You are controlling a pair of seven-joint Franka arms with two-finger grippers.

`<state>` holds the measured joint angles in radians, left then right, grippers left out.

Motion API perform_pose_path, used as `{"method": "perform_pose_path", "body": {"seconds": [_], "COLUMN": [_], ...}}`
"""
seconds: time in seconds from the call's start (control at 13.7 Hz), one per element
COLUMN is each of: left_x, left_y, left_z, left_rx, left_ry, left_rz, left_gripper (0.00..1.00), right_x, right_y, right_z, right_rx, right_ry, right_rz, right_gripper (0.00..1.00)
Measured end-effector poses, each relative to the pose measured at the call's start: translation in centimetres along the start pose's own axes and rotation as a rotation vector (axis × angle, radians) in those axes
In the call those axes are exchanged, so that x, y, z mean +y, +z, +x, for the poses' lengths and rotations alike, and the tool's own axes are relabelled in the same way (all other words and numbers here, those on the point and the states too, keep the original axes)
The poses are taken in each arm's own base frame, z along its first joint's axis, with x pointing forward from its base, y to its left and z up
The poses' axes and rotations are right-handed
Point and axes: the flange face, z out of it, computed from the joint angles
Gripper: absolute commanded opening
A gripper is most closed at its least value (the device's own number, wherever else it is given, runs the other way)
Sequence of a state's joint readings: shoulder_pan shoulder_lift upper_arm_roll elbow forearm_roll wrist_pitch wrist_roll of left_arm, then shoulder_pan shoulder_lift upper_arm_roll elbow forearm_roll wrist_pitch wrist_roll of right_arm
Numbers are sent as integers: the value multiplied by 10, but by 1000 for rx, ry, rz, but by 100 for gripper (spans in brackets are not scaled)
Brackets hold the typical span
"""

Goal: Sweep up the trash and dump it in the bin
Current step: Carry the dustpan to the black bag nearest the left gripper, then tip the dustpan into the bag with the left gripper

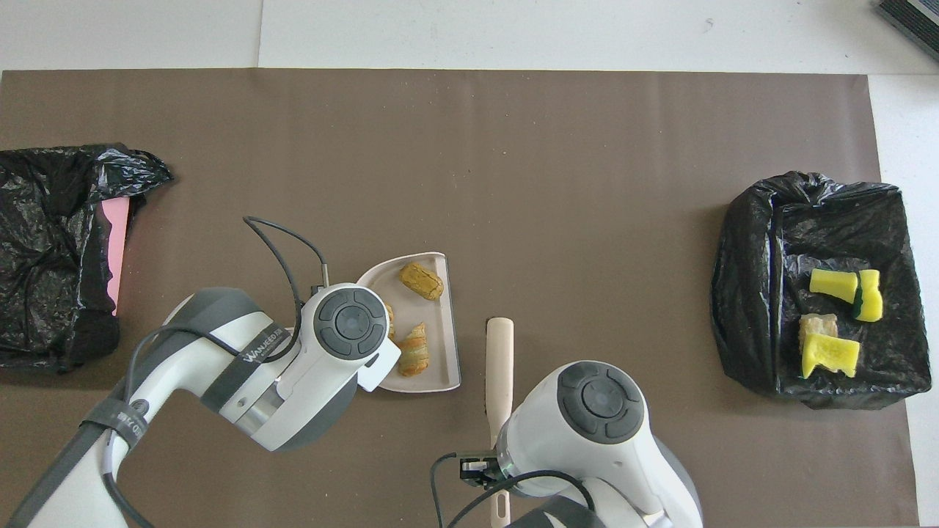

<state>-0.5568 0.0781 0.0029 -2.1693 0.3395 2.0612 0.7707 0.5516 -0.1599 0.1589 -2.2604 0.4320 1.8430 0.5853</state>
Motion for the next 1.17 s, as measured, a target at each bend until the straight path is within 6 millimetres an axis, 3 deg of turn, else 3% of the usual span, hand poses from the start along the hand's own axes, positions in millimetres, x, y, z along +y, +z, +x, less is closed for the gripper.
{"method": "perform_pose_path", "body": {"seconds": [0.22, 0.36, 0.58, 0.73, 0.8, 1.17], "left_x": [-26, -43, -63, -69, -72, -65], "left_y": [-14, -29, -46, -44, -39, -1], "left_z": [-38, -82, -170, -238, -277, -418], "left_rx": [6, 15, 29, 26, 25, 16], "left_ry": [-39, -57, -104, -173, -232, -491], "left_rz": [0, 5, 16, -1, -10, -42], "left_gripper": [0, 0, 0, 0, 0, 0], "right_x": [-18, -20, -21, -25, -26, -30], "right_y": [32, 53, 82, 100, 104, 115], "right_z": [-33, -40, -30, -25, -24, -27], "right_rx": [-14, -8, 25, 31, 31, 79], "right_ry": [-26, -33, 19, 28, 28, 10], "right_rz": [-75, -100, -91, -96, -99, -75], "right_gripper": [0, 0, 0, 0, 0, 0]}}
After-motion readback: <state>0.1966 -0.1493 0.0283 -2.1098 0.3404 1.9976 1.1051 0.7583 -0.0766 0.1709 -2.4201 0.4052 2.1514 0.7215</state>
